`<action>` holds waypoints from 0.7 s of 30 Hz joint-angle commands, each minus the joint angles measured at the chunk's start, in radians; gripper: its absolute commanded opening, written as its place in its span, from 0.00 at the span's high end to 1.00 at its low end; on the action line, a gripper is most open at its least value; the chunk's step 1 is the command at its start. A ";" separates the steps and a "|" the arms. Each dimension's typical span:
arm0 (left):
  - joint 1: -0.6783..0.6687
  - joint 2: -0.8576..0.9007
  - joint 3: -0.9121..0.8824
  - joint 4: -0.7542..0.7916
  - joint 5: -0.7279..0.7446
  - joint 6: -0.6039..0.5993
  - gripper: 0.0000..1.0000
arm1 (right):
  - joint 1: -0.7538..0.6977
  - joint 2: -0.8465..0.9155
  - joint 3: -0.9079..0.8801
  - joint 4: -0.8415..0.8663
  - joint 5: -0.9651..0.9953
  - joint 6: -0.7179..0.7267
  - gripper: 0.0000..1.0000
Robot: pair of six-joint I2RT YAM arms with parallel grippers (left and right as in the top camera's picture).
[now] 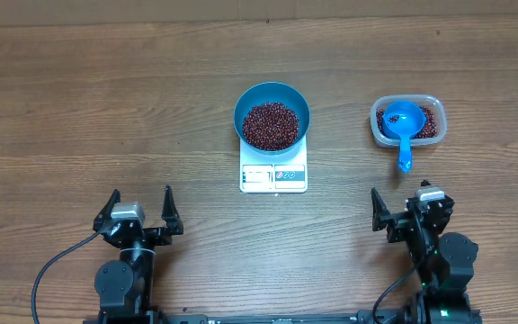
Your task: Scoop item into bowl and weigh 150g on scale
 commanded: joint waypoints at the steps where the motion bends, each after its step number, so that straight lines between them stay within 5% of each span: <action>1: 0.007 -0.009 -0.003 0.000 -0.006 0.012 0.00 | 0.026 -0.060 -0.011 -0.001 0.032 0.004 0.00; 9: 0.007 -0.009 -0.003 0.000 -0.006 0.012 0.00 | 0.041 -0.261 -0.011 0.001 0.032 0.003 0.00; 21: 0.007 -0.009 -0.003 0.000 -0.006 0.012 0.00 | 0.052 -0.257 -0.010 0.000 0.032 0.004 0.00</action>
